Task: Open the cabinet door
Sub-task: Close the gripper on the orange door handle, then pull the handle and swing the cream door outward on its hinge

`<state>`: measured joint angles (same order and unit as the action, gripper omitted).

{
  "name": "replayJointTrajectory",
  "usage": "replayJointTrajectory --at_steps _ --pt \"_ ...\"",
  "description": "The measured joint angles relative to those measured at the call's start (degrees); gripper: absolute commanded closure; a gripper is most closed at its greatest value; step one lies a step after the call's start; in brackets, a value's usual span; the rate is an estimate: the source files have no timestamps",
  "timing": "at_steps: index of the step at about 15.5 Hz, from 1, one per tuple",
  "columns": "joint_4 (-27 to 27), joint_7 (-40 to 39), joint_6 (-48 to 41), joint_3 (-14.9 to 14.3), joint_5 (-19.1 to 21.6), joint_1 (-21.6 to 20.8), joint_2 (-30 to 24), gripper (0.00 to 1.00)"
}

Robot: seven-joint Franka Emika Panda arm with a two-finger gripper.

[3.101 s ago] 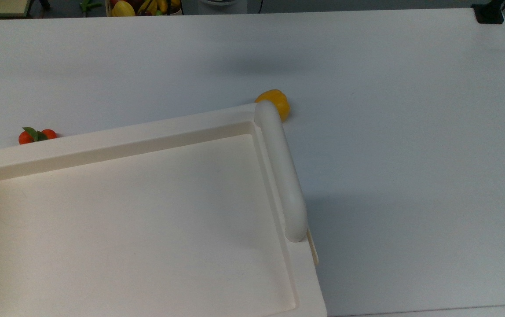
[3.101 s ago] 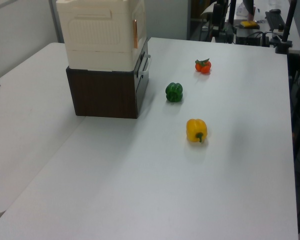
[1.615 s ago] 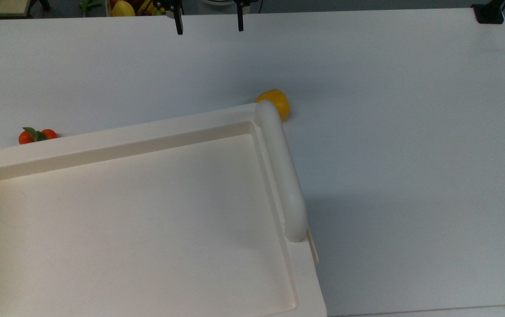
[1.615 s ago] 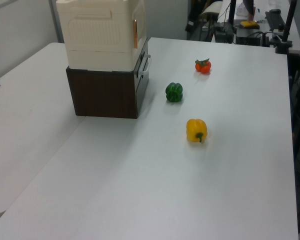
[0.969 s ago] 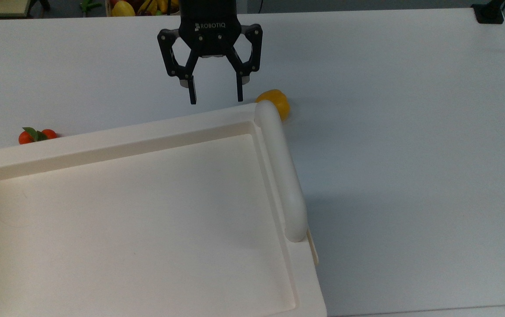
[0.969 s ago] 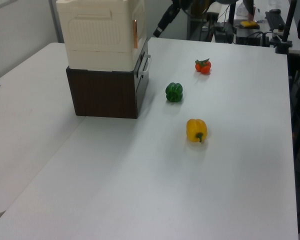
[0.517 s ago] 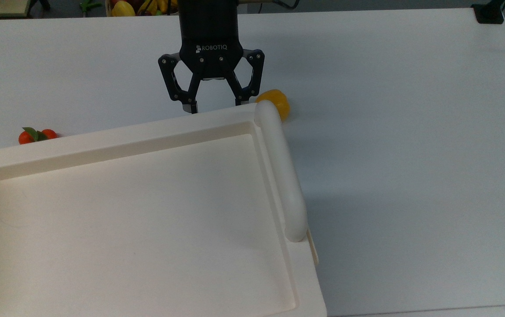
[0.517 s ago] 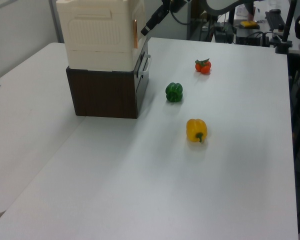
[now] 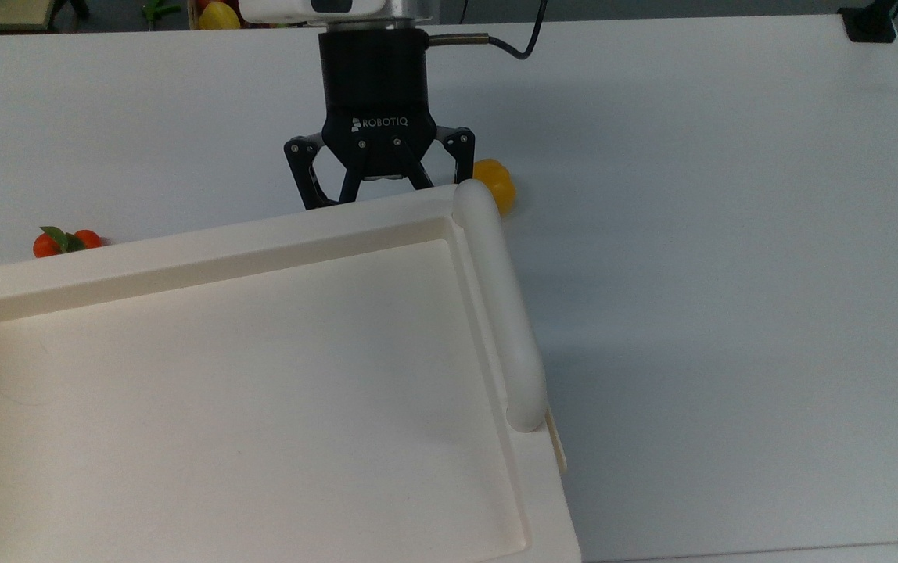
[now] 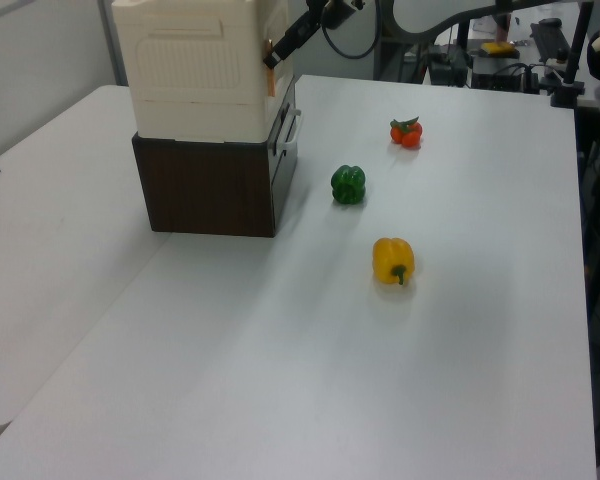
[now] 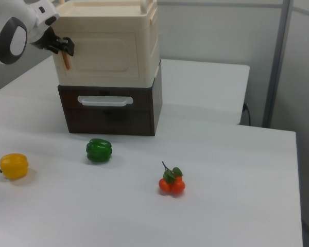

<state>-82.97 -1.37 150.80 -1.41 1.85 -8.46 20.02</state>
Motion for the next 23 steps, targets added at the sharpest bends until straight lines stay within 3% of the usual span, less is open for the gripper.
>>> replayJointTrajectory --at_steps 3,7,18,23 --pt "0.0 0.0 1.2 0.1 0.0 -0.1 0.4 0.78" --pt "0.0 -0.2 1.8 0.2 -0.1 0.0 0.8 1.0" --pt "-0.7 -0.2 1.8 0.4 -0.1 0.2 0.1 1.0" --pt "-3.6 -0.2 -1.1 1.4 0.0 1.2 -3.7 1.0"
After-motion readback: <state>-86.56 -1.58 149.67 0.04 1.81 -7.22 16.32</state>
